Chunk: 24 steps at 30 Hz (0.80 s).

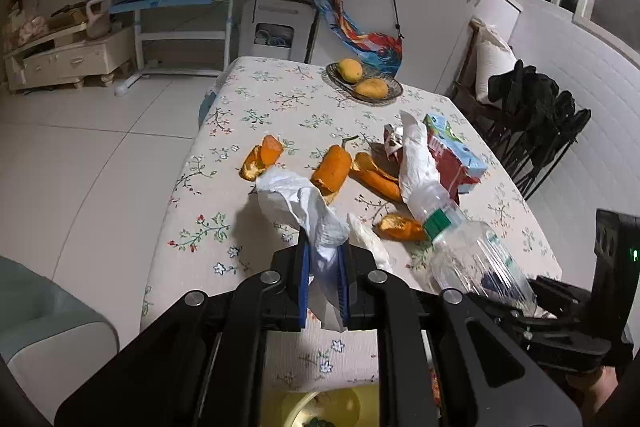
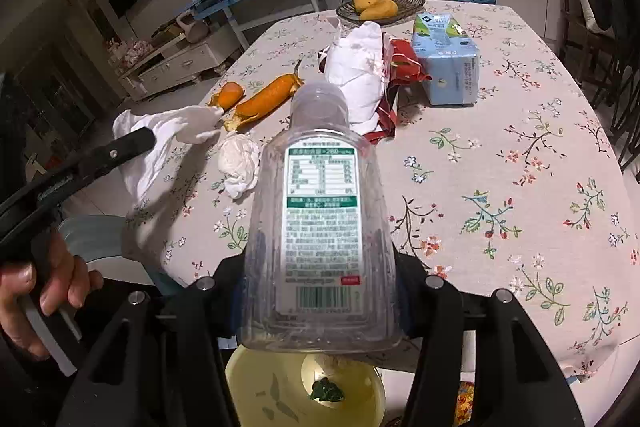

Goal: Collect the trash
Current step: 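Grasp the white plastic bag with the left tool, then release the bottle into the yellow bucket with the right tool while the left tool drops the bag in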

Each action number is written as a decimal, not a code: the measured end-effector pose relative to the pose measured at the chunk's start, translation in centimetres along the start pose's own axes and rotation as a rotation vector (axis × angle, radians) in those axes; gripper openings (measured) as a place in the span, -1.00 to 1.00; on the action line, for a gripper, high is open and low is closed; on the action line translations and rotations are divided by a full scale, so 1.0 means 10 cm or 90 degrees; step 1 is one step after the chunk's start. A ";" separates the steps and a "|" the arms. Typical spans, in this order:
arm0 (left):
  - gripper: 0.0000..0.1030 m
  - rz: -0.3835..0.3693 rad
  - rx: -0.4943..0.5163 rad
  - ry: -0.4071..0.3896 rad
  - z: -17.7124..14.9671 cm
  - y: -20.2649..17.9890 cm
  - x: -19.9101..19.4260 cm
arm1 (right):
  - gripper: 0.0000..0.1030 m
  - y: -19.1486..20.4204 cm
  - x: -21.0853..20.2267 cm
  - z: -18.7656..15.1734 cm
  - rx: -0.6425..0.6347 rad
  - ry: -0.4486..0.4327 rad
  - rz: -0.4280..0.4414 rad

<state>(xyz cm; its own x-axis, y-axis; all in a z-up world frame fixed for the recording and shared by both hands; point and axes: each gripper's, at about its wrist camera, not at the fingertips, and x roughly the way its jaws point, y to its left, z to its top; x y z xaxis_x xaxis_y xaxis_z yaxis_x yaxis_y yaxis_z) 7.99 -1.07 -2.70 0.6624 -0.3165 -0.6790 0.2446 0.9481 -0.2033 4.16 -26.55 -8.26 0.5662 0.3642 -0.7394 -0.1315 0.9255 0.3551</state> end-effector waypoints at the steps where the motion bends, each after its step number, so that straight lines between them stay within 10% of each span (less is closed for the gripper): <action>1: -0.77 -0.001 0.003 -0.003 -0.01 0.01 -0.02 | 0.06 -0.03 0.00 0.01 0.014 0.000 0.017; 6: -0.77 -0.021 -0.005 -0.027 -0.02 0.00 -0.12 | 0.05 -0.35 -0.13 0.00 0.165 -0.038 0.184; 11: -0.77 -0.032 0.003 -0.055 -0.03 -0.03 -0.24 | 0.06 -0.31 -0.35 -0.04 0.156 -0.047 0.235; 24: -0.77 -0.033 0.008 -0.058 -0.19 -0.04 -0.43 | 0.06 0.57 -0.19 -0.87 -0.095 0.181 0.164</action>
<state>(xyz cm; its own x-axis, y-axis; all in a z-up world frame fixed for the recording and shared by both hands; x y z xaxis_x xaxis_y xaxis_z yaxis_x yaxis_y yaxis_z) 3.68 -0.04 -1.07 0.7104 -0.3676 -0.6002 0.2895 0.9299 -0.2269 -4.77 -21.05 -9.79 0.2548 0.5809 -0.7731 -0.3676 0.7976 0.4782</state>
